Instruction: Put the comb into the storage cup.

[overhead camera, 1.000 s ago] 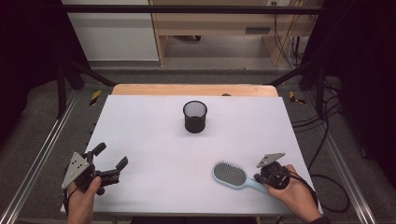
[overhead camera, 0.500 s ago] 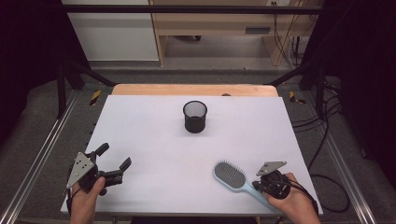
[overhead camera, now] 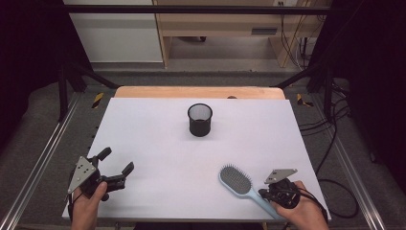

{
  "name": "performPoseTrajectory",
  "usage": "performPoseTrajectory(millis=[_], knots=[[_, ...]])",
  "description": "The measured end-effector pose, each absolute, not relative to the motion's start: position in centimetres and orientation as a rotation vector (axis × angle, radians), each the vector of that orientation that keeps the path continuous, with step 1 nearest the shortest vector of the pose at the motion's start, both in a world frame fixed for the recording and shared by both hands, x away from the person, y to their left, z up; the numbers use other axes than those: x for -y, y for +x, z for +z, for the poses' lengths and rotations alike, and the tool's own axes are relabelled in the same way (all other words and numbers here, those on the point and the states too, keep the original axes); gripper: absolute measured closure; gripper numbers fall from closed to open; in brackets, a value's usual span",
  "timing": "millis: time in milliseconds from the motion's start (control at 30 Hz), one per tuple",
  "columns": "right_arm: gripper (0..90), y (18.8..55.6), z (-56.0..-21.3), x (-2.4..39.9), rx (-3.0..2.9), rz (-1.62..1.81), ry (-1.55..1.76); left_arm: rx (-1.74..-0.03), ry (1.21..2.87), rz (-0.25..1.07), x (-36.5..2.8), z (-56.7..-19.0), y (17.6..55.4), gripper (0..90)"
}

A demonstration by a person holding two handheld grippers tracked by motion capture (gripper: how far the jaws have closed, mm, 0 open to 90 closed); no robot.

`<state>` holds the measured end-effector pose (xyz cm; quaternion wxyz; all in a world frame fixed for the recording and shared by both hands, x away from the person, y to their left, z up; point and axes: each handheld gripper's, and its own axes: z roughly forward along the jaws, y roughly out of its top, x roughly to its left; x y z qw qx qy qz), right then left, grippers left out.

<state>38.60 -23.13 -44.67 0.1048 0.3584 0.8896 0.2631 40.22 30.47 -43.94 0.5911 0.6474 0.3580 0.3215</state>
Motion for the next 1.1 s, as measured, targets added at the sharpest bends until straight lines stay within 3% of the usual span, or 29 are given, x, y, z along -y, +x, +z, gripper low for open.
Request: performPoseTrajectory(millis=[733,800,833,900,967,1000,1033,1100], knots=[[90.0,38.13,-44.06,23.38,-2.594,0.869,1.05,-0.829,1.503,0.763,-30.25,-43.77,40.21,1.5],[84.8,37.93,-43.78,23.43,-2.585,0.904,1.057,-0.836,1.498,0.763,-30.41,-43.81,40.19,1.5],[74.0,37.8,-43.69,23.4,-2.616,0.944,1.024,-0.84,1.496,0.762,-30.49,-43.84,40.2,1.6],[69.6,37.7,-43.69,23.33,-2.623,0.958,1.004,-0.843,1.49,0.762,-30.58,-43.84,40.21,1.6],[52.1,37.65,-43.78,23.19,-2.607,0.944,1.035,-0.842,1.491,0.761,-30.55,-43.84,40.19,1.6],[52.1,37.65,-43.78,23.19,-2.607,0.944,1.035,-0.84,1.492,0.759,-30.52,-43.82,40.17,1.6],[40.3,37.68,-43.89,23.0,-2.594,0.917,1.068,-0.837,1.493,0.757,-30.5,-43.81,40.15,1.6],[37.0,37.67,-43.92,22.88,-2.587,0.911,1.073,-0.836,1.493,0.757,-30.51,-43.83,40.12,1.6]])
